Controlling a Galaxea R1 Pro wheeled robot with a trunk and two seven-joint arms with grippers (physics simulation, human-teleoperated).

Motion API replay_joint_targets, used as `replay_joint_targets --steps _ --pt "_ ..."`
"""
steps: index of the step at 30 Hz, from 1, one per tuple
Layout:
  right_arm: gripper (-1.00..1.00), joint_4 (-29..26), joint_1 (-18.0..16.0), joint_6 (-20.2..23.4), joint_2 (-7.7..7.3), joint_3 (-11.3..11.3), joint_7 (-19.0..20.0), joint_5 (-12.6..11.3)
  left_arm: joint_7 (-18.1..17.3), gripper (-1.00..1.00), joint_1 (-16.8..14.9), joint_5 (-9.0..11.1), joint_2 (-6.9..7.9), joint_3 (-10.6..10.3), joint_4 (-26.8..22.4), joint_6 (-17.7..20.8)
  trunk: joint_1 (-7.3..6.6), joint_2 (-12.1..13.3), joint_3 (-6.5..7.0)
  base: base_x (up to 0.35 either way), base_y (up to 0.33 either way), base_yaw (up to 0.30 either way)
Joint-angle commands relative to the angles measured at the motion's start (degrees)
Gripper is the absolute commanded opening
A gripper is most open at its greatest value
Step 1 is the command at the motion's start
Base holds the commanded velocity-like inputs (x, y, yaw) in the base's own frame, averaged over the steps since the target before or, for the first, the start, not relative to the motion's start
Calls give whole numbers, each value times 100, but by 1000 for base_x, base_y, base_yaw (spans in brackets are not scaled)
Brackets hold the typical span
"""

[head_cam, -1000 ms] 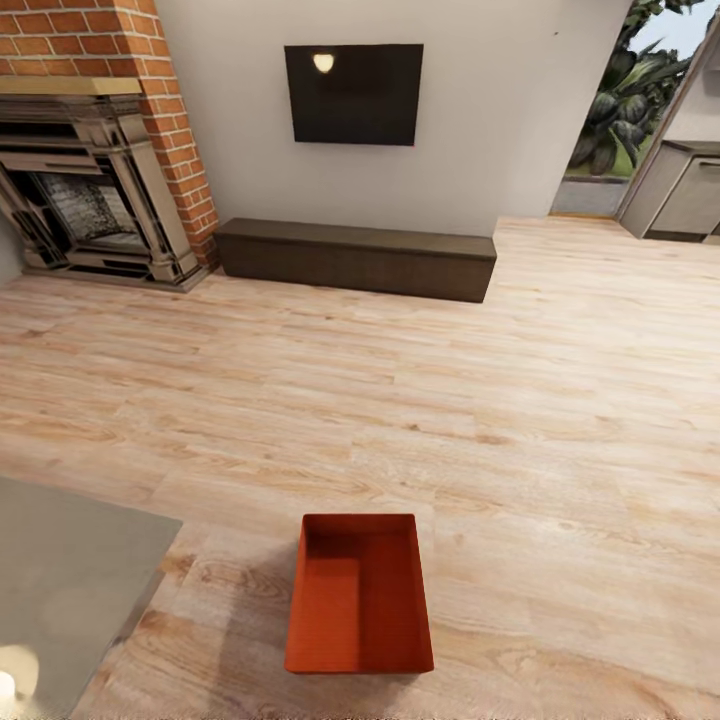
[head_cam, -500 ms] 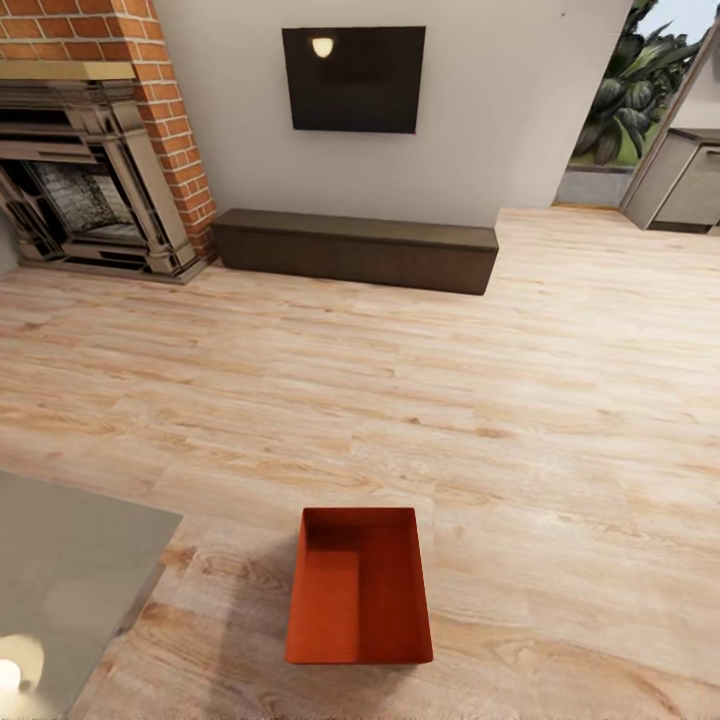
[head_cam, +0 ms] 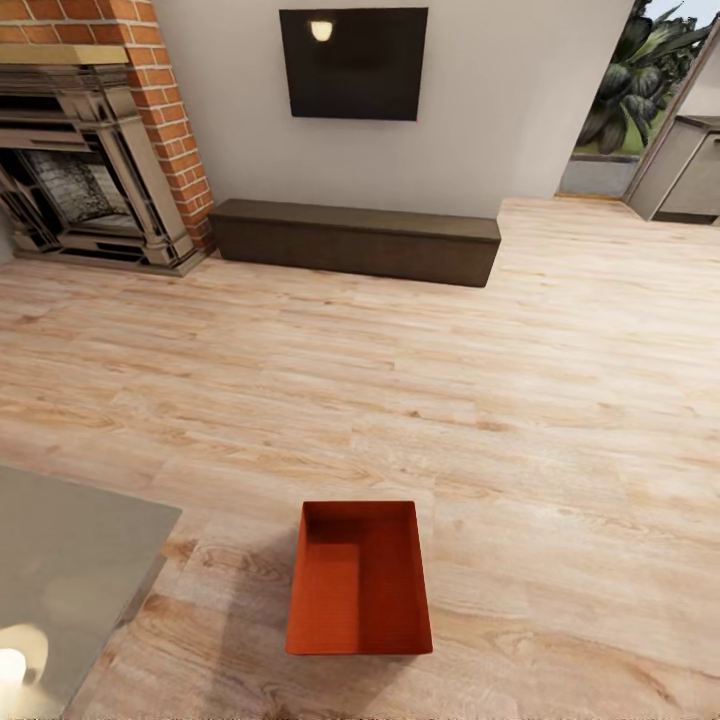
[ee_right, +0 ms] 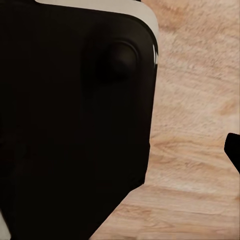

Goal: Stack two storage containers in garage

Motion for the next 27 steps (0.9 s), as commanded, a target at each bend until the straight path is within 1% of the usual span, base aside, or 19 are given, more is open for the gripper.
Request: replay_joint_targets --steps 1,23,27 --pt "100 16 -5 -28 5 48 -6 -48 6 100 -2 48 0 -10 2 -10 0 -2 -13 0 0 0" --pt "100 16 -5 -35 5 48 -8 -40 6 100 -2 48 0 -11 2 -10 0 -2 -216 0 0 0" --pt "100 16 -5 -44 5 43 -11 -32 6 100 -2 41 -7 -12 2 -11 0 -2 -237 0 0 0"
